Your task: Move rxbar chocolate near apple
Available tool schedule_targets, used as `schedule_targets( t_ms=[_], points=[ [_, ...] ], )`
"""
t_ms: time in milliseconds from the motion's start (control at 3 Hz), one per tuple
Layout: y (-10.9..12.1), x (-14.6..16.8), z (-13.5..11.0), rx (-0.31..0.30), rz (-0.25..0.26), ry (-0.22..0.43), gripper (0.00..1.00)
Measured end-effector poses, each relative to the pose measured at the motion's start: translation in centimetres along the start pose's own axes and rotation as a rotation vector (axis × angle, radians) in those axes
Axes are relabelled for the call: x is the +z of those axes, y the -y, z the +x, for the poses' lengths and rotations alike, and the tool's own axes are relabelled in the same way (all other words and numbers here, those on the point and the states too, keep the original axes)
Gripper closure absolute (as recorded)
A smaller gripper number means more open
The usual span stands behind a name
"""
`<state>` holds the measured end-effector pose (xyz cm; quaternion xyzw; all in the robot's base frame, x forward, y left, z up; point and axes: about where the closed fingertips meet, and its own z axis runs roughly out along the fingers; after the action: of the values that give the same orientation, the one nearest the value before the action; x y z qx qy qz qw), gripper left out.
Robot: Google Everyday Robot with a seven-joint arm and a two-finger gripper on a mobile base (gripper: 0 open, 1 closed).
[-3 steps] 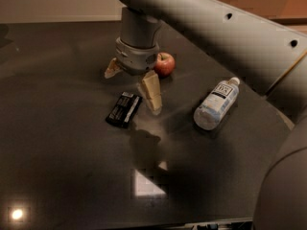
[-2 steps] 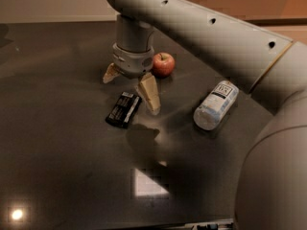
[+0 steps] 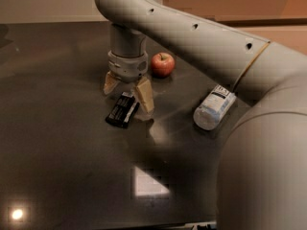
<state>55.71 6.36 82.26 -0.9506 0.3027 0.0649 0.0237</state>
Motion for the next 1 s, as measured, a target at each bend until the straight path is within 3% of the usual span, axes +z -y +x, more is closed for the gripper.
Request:
schedule_targets(
  t_ms=[1000],
  points=[
    [0.51,-0.17,-0.02,0.000,-0.015,0.010,0.85]
  ],
)
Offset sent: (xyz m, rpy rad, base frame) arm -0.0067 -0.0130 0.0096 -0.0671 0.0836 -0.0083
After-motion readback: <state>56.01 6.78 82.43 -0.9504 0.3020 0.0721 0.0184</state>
